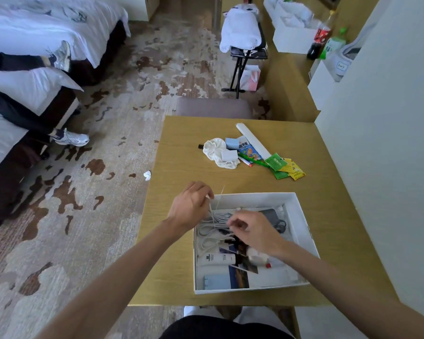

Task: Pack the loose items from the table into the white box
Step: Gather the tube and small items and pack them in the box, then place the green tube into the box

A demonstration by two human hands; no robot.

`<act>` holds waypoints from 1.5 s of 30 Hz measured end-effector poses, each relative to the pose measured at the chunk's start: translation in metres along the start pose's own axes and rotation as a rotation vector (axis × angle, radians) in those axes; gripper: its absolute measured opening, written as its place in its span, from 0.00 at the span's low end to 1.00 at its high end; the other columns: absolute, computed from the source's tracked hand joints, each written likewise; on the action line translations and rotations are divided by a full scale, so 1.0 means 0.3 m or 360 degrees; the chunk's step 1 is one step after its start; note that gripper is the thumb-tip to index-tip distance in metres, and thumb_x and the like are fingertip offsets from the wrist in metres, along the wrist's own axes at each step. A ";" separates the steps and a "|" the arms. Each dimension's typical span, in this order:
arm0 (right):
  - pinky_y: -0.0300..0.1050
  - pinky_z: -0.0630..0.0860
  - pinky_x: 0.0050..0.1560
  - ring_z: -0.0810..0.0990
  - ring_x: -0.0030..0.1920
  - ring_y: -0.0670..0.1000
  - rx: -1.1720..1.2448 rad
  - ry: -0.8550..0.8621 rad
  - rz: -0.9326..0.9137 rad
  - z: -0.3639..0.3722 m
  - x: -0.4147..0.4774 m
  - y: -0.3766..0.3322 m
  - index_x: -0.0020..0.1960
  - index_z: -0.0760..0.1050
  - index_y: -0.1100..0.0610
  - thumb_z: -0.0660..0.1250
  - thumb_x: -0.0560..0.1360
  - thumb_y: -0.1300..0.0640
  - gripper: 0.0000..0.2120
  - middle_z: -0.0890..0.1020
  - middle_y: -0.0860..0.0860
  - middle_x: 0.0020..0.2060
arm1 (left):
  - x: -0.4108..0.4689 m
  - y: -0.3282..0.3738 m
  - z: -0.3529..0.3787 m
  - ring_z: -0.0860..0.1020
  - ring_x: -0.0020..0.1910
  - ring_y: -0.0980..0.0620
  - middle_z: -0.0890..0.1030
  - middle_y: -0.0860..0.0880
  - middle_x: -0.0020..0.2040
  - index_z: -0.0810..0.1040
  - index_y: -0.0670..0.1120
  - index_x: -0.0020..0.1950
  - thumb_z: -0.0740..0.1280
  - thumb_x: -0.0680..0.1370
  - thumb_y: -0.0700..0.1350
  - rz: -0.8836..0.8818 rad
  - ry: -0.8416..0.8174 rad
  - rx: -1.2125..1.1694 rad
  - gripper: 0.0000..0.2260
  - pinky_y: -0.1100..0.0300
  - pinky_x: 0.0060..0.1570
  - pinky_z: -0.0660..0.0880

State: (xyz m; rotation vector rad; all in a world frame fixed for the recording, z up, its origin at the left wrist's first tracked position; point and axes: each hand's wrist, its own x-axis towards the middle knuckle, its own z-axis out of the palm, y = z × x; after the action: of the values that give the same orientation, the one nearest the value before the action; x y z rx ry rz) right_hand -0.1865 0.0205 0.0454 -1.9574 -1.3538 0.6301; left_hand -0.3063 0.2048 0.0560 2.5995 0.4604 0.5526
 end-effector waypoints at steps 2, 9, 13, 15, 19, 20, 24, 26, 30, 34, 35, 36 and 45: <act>0.41 0.79 0.43 0.81 0.42 0.45 0.0061 0.0172 0.0086 -0.073 0.037 -0.002 0.48 0.81 0.55 0.68 0.75 0.63 0.05 0.83 0.47 0.41 | 0.045 -0.007 0.009 0.75 0.51 0.50 0.80 0.50 0.48 0.78 0.45 0.46 0.60 0.74 0.36 -0.0034 -0.0056 -0.0014 0.09 0.57 0.33 0.73; 0.36 0.76 0.49 0.80 0.48 0.47 0.0010 0.0362 0.0294 -0.265 0.177 0.071 0.52 0.80 0.58 0.64 0.78 0.63 0.07 0.83 0.49 0.46 | 0.246 0.007 0.072 0.78 0.47 0.49 0.81 0.50 0.52 0.77 0.48 0.53 0.58 0.78 0.42 -0.0175 -0.0403 -0.0100 0.09 0.53 0.42 0.77; 0.30 0.73 0.45 0.79 0.47 0.43 -0.0057 0.0341 0.0331 -0.338 0.283 0.174 0.51 0.79 0.55 0.65 0.77 0.62 0.06 0.82 0.46 0.45 | 0.372 0.008 0.139 0.78 0.52 0.48 0.80 0.50 0.57 0.75 0.52 0.58 0.56 0.80 0.48 -0.0186 -0.0738 -0.0002 0.11 0.52 0.50 0.75; 0.37 0.76 0.49 0.79 0.47 0.45 -0.0030 0.0302 0.0362 -0.362 0.354 0.237 0.52 0.79 0.56 0.65 0.77 0.63 0.07 0.82 0.47 0.46 | 0.434 -0.008 0.179 0.77 0.56 0.47 0.80 0.50 0.59 0.75 0.52 0.58 0.56 0.80 0.48 -0.0240 -0.0775 0.0062 0.11 0.55 0.50 0.71; 0.45 0.78 0.50 0.80 0.48 0.47 -0.0099 0.0235 0.0439 -0.392 0.491 0.380 0.53 0.80 0.57 0.63 0.78 0.61 0.08 0.83 0.50 0.47 | 0.553 -0.060 0.269 0.77 0.57 0.45 0.79 0.49 0.58 0.75 0.49 0.58 0.57 0.80 0.48 -0.0378 -0.0822 0.0130 0.11 0.55 0.50 0.70; 0.46 0.78 0.49 0.81 0.49 0.49 -0.0110 0.0248 0.0470 -0.397 0.524 0.416 0.53 0.80 0.57 0.62 0.78 0.61 0.08 0.83 0.50 0.48 | 0.582 -0.073 0.294 0.77 0.57 0.45 0.79 0.49 0.58 0.75 0.48 0.58 0.57 0.80 0.47 -0.0407 -0.0829 0.0137 0.11 0.54 0.50 0.71; 0.54 0.77 0.55 0.79 0.55 0.54 -0.0250 0.0194 0.0621 -0.388 0.650 0.530 0.60 0.77 0.58 0.61 0.78 0.60 0.13 0.80 0.54 0.56 | 0.673 -0.120 0.379 0.74 0.59 0.46 0.76 0.47 0.58 0.75 0.47 0.58 0.61 0.77 0.45 -0.0491 -0.0771 0.0198 0.11 0.48 0.51 0.75; 0.55 0.77 0.54 0.79 0.56 0.57 -0.0420 0.0160 0.0626 -0.373 0.698 0.569 0.63 0.76 0.58 0.62 0.77 0.61 0.15 0.79 0.56 0.57 | 0.703 -0.145 0.416 0.71 0.60 0.46 0.74 0.47 0.59 0.73 0.47 0.60 0.64 0.75 0.46 -0.0524 -0.0679 0.0275 0.14 0.46 0.50 0.75; 0.52 0.74 0.49 0.77 0.55 0.57 -0.0779 0.0071 0.0518 -0.330 0.735 0.631 0.62 0.74 0.56 0.65 0.75 0.58 0.16 0.80 0.55 0.56 | 0.750 -0.186 0.474 0.69 0.64 0.45 0.71 0.47 0.66 0.68 0.46 0.67 0.68 0.73 0.48 -0.0548 -0.0597 0.0432 0.23 0.48 0.53 0.73; 0.50 0.72 0.48 0.78 0.51 0.55 -0.0887 0.0049 0.0469 -0.312 0.735 0.670 0.57 0.76 0.57 0.64 0.75 0.56 0.11 0.81 0.52 0.51 | 0.768 -0.208 0.517 0.68 0.66 0.45 0.71 0.45 0.67 0.65 0.45 0.70 0.68 0.74 0.49 -0.0503 -0.0662 0.0639 0.26 0.48 0.59 0.70; 0.49 0.72 0.46 0.78 0.49 0.54 -0.0880 0.0040 0.0472 -0.316 0.735 0.674 0.55 0.76 0.56 0.64 0.75 0.55 0.10 0.81 0.52 0.49 | 0.768 -0.210 0.525 0.69 0.66 0.45 0.71 0.45 0.67 0.65 0.46 0.70 0.68 0.74 0.49 -0.0497 -0.0674 0.0659 0.26 0.48 0.60 0.70; 0.49 0.73 0.45 0.79 0.47 0.54 -0.0855 0.0031 0.0477 -0.321 0.736 0.676 0.53 0.77 0.56 0.64 0.75 0.54 0.09 0.81 0.51 0.46 | 0.769 -0.213 0.532 0.69 0.66 0.45 0.72 0.45 0.66 0.66 0.46 0.69 0.68 0.74 0.49 -0.0494 -0.0673 0.0667 0.26 0.48 0.60 0.70; 0.44 0.71 0.38 0.80 0.37 0.53 0.0445 0.0272 0.0812 -0.428 0.659 0.576 0.38 0.82 0.53 0.70 0.69 0.54 0.04 0.84 0.51 0.36 | 0.761 -0.231 0.458 0.73 0.60 0.43 0.77 0.45 0.61 0.71 0.48 0.67 0.68 0.76 0.50 -0.0465 -0.0498 0.0256 0.20 0.49 0.51 0.72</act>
State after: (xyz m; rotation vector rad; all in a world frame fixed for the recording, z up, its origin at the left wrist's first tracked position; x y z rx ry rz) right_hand 0.0791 0.1323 -0.0024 -2.0703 -0.6188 0.8141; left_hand -0.0626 0.3074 -0.0214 2.6360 0.7851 0.0106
